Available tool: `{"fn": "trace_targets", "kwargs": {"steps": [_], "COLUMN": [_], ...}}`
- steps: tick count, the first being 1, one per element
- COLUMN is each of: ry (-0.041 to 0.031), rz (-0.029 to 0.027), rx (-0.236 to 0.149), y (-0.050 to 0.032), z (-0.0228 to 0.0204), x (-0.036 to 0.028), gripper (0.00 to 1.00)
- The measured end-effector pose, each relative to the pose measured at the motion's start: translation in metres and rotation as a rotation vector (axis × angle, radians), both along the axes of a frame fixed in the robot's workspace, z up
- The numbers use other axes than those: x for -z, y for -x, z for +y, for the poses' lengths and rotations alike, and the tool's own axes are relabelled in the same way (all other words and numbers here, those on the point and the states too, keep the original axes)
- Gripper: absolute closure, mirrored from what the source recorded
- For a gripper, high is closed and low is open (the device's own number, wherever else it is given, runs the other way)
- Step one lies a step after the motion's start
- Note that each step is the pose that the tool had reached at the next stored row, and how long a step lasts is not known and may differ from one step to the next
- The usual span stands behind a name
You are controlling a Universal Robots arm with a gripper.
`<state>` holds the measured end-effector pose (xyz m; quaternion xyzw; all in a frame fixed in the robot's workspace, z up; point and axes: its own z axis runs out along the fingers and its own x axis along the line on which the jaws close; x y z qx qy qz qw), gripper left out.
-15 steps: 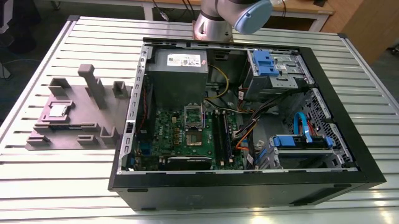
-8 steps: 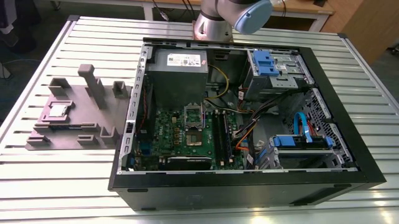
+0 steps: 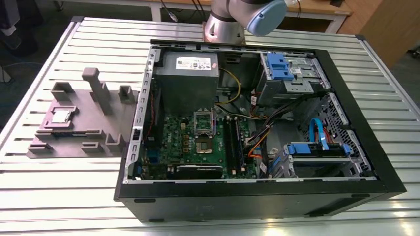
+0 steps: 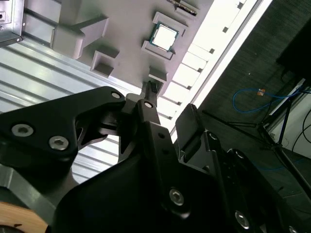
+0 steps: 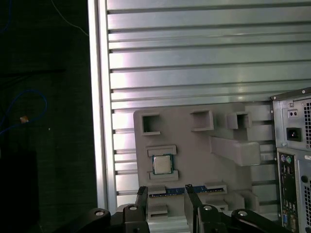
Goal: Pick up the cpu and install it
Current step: 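Pick up the cpu and move it towards the insertion slot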
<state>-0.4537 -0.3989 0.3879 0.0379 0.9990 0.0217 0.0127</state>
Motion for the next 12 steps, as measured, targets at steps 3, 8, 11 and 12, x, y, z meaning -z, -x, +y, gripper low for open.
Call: {"fn": "trace_targets", "kwargs": {"steps": [3, 8, 11, 12], "ry": [0.0000, 0.0000, 0.0000, 0.0000], "rz": [0.0000, 0.0002, 0.0003, 0.0004], "rx": [0.000, -0.039, -0.048, -0.049], "y": [-0.0001, -0.0001, -0.0001, -0.0001], "z": [0.0000, 0.0000, 0.0000, 0.0000], "x": [0.0000, 0.0003, 0.0003, 0.0003], "gripper": [0.57, 0.57, 0.57, 0.57]}}
